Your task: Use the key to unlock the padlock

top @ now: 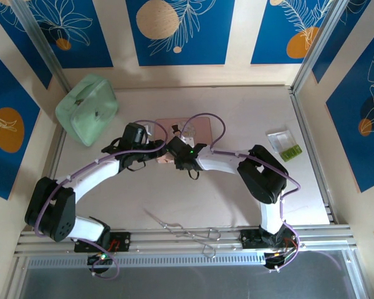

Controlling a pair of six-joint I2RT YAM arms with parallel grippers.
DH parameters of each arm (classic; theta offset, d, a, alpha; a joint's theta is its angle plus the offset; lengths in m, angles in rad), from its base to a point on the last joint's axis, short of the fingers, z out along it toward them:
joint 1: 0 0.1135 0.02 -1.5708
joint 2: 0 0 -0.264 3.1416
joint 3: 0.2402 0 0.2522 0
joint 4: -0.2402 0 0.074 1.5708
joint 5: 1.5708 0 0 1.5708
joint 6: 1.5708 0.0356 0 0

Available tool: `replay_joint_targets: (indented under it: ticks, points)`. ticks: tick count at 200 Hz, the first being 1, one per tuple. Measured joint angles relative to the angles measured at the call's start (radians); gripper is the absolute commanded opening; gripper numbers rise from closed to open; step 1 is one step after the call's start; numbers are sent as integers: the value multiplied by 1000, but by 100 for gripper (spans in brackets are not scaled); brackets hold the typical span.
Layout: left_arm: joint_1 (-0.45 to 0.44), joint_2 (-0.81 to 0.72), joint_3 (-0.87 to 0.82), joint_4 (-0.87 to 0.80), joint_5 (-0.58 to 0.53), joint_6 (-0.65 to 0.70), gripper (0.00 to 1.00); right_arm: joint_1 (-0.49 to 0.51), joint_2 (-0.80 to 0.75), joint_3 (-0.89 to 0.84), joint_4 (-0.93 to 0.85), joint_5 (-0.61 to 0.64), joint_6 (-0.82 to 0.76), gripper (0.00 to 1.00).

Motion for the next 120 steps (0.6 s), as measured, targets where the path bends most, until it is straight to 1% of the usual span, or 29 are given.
replay_joint_targets:
  ticks: [25, 68, 94, 120]
  points:
    - [0, 0, 0, 0, 0, 0, 58, 0, 4, 9, -18, -1, 1, 35]
    - [0, 0, 0, 0, 0, 0, 58, 0, 4, 22, -42, -13, -4, 27]
    - [0, 1, 0, 0, 0, 0, 58, 0, 4, 32, -63, -35, -7, 25]
    - [0, 1, 0, 0, 0, 0, 58, -3, 20, 82, -140, -74, -7, 24]
